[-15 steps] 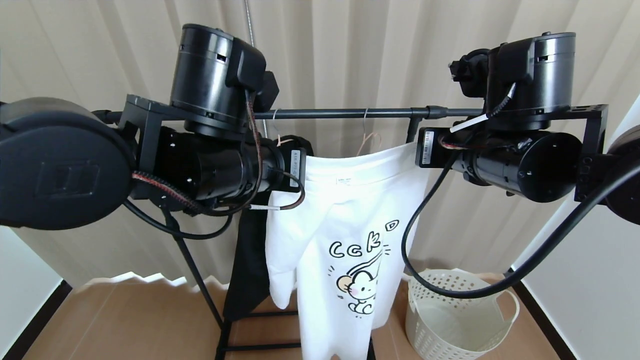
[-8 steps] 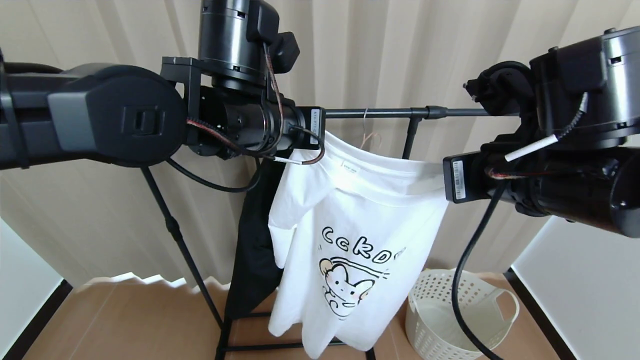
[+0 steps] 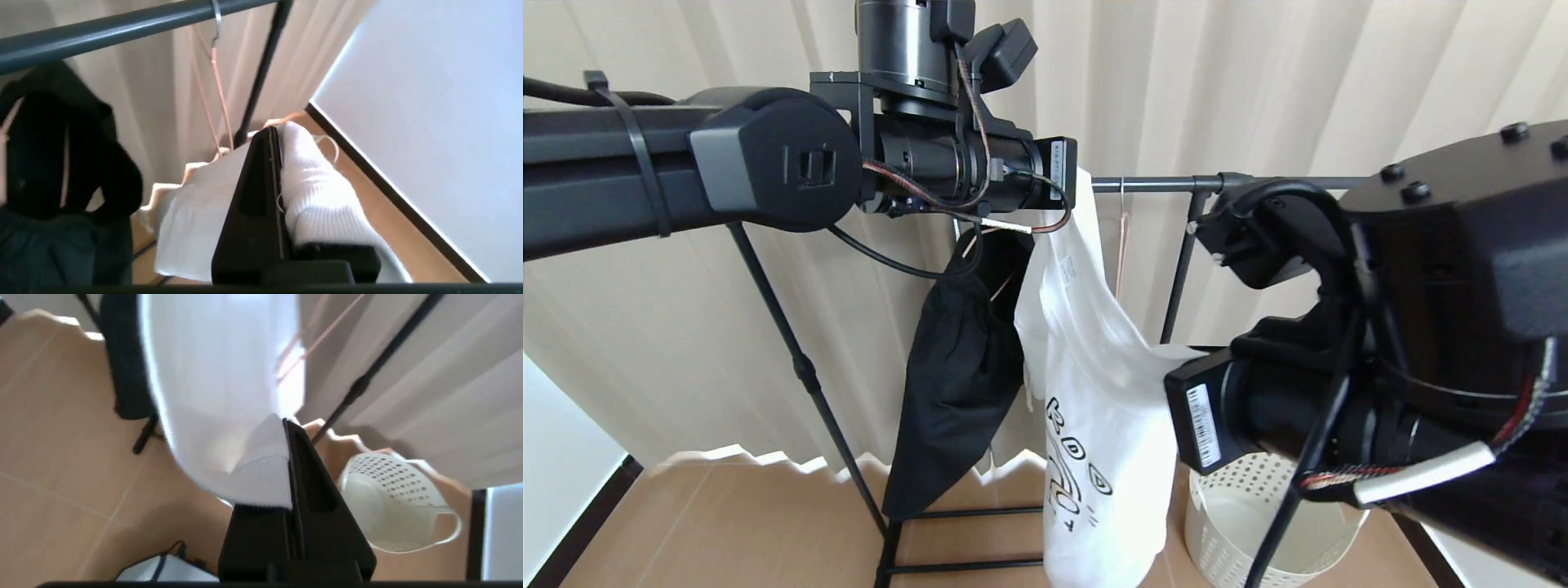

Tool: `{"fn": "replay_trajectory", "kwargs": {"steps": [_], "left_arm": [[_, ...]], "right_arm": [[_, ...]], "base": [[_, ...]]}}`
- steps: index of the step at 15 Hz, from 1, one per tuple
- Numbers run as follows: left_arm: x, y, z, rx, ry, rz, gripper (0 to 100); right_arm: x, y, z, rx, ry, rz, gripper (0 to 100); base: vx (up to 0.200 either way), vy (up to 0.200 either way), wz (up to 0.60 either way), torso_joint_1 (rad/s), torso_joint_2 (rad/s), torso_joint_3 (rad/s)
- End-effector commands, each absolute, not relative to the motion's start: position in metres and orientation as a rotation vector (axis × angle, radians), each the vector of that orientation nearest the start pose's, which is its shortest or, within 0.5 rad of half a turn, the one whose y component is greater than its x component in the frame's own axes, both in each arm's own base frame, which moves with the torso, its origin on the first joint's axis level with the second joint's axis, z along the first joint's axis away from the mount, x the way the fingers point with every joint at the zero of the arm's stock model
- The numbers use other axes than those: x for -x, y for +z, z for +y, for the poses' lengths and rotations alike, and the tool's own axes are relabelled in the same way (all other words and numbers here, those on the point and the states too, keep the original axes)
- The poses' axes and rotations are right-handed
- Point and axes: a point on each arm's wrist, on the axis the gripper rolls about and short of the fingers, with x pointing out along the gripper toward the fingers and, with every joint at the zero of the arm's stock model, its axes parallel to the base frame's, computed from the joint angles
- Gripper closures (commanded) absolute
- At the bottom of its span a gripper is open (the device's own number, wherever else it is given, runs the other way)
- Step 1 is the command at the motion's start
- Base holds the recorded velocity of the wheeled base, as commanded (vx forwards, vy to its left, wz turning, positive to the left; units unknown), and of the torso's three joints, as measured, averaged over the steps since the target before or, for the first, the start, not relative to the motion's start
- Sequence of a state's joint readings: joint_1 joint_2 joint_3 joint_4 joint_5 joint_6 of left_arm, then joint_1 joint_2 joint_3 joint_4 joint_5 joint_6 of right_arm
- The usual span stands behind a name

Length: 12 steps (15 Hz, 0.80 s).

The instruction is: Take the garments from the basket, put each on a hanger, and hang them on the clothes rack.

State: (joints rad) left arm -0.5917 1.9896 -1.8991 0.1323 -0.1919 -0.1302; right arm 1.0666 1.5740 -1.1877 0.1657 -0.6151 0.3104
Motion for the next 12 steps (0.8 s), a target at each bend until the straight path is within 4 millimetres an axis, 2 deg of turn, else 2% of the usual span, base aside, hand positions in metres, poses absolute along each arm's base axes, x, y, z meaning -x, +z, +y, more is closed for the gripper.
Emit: {"fn": "replay_trajectory", "kwargs": {"steps": [1, 3, 6, 10, 12], "left_arm": [[-0.335, 0.310, -0.228, 0.080, -0.766, 0.271, 100], [-0.335, 0.310, -0.229, 0.079, -0.766, 0.273, 100], [-0.335, 0.310, -0.229, 0.079, -0.766, 0.274, 100], [-0.336, 0.309, -0.225, 0.081, -0.750, 0.281, 100], [-0.336, 0.312, -0.220, 0.082, -0.735, 0.279, 100]], "right_arm": [[-0.137, 0.240, 0.273, 0.069, 0.428, 0.470, 100], [-0.140, 0.242, 0.294, -0.058, 0.420, 0.484, 100], [-0.141, 0.246, 0.294, -0.083, 0.419, 0.478, 100], [-0.143, 0.245, 0.288, -0.060, 0.400, 0.483, 100], [-0.158, 0.242, 0.263, 0.036, 0.340, 0.480, 100]], "base": [[0.000, 0.000, 0.00, 0.000, 0.00, 0.000], [0.000, 0.000, 0.00, 0.000, 0.00, 0.000], [0.000, 0.000, 0.00, 0.000, 0.00, 0.000], [0.000, 0.000, 0.00, 0.000, 0.00, 0.000], [0.000, 0.000, 0.00, 0.000, 0.00, 0.000]]}}
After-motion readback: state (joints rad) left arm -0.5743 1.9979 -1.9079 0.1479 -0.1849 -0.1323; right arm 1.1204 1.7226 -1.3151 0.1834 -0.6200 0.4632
